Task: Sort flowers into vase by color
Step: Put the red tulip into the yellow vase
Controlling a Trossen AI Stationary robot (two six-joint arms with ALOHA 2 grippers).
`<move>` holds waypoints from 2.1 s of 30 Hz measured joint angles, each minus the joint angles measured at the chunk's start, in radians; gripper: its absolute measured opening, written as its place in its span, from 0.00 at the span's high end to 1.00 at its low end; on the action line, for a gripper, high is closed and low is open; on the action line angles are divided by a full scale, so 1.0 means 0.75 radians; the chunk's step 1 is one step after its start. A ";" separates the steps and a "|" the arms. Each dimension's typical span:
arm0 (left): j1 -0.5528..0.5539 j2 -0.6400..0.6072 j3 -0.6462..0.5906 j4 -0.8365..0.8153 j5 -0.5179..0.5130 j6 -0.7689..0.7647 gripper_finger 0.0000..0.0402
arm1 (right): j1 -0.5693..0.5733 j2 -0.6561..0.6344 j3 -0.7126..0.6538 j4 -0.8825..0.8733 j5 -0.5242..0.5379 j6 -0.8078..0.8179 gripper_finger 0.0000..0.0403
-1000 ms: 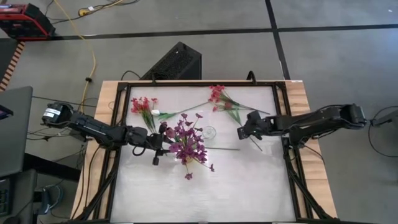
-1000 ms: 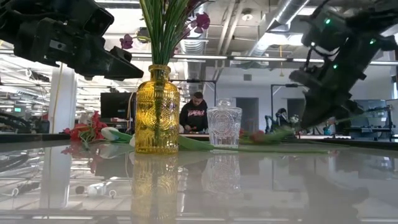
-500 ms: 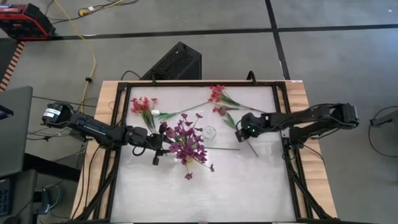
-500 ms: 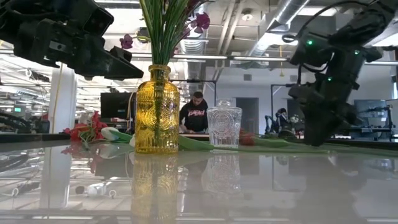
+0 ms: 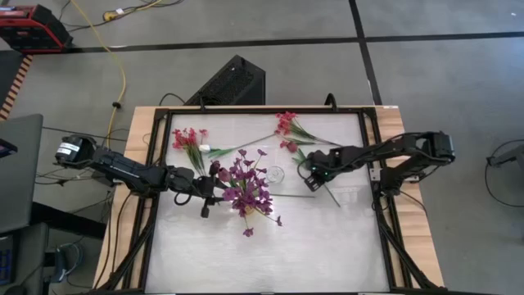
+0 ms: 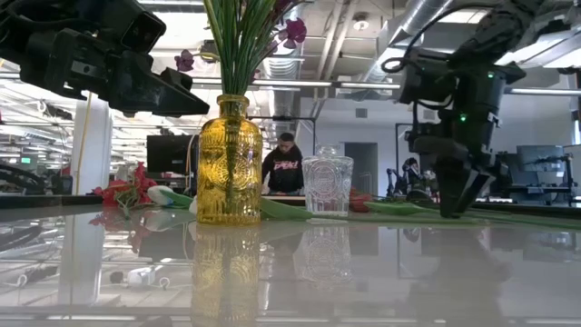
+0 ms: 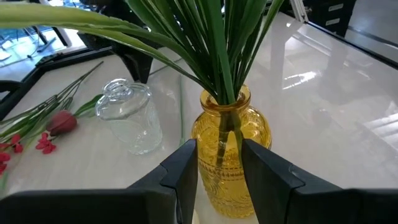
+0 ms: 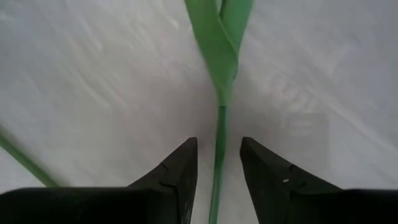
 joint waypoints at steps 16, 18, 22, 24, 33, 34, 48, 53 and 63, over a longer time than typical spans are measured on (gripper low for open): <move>0.000 0.000 -0.001 -0.011 0.000 -0.001 0.72 | 0.099 0.183 0.350 -0.313 0.115 -0.101 0.96; 0.000 0.000 -0.001 -0.021 0.000 -0.001 0.72 | 0.127 0.101 0.369 -0.256 0.169 -0.100 0.96; 0.000 0.000 -0.001 -0.037 -0.001 -0.001 0.72 | 0.249 -0.107 0.364 -0.084 0.386 -0.088 0.96; 0.000 0.000 -0.001 -0.038 0.000 0.001 0.72 | 0.364 -0.219 0.367 0.073 0.601 -0.155 0.96; 0.000 0.000 -0.001 -0.014 -0.001 0.011 0.72 | 0.805 -0.354 0.229 1.067 0.871 -0.791 0.96; 0.000 0.000 -0.001 -0.012 -0.001 0.007 0.72 | 0.837 -0.343 0.228 1.090 0.808 -0.837 0.96; 0.000 -0.001 -0.001 0.005 -0.001 0.004 0.72 | 0.942 0.189 0.226 1.754 0.404 -1.330 0.96; 0.000 -0.001 -0.001 0.005 -0.001 -0.001 0.72 | 0.818 0.315 0.227 2.103 0.227 -1.562 0.96; 0.000 -0.001 -0.001 0.013 0.002 -0.009 0.72 | 0.603 0.343 0.228 2.232 0.210 -1.556 0.96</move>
